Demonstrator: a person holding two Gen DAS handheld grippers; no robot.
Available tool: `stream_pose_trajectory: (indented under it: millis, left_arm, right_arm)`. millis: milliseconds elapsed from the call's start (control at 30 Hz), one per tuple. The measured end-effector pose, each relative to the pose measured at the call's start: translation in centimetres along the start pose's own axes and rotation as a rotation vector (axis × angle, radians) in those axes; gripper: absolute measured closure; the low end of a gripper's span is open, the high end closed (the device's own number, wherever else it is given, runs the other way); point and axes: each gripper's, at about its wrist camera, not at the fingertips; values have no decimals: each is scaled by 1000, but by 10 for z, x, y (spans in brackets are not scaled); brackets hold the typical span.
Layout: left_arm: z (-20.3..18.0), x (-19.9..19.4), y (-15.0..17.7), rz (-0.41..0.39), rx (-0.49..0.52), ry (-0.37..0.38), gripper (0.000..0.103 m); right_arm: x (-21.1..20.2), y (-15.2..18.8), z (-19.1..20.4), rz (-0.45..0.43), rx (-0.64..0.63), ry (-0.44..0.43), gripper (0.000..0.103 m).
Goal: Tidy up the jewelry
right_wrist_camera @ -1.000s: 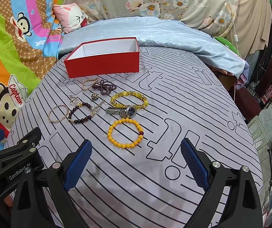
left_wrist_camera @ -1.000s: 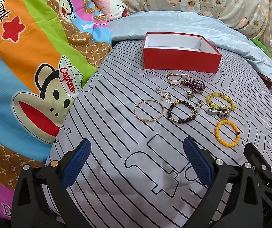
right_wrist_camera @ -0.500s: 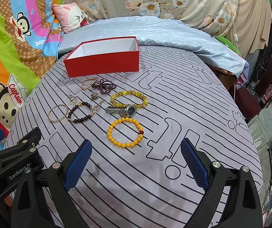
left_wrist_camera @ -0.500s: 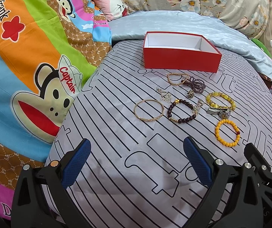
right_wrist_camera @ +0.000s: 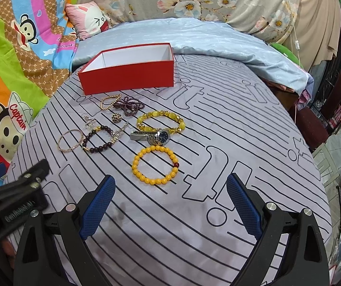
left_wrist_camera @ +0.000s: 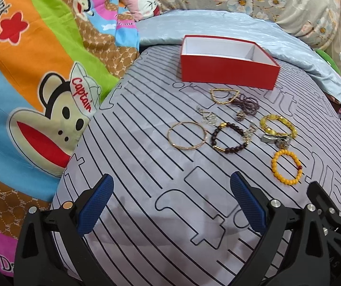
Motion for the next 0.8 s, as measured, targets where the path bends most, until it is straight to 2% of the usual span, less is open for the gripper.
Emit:
stream_pose_trajectory:
  millis: [200, 300, 700, 800]
  left_arm:
    - [17, 17, -5, 23, -52, -1, 7]
    - [23, 27, -7, 34, -61, -12, 7]
    - [34, 82, -22, 89, -79, -16, 8]
    - [31, 91, -28, 86, -64, -16, 12]
  right_arm:
    - [16, -6, -12, 25, 27, -5, 11]
    - [24, -10, -12, 35, 25, -6, 15]
    - [64, -16, -10, 113, 12, -28, 42]
    - [73, -17, -12, 134, 17, -28, 52]
Point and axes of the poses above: each gripper's, at about its wrist camera, not at the fingertips, and x roughly the way its jaws point, z to its left, y to its underside, and after that the axes turned 10 degrees about x, right-handed
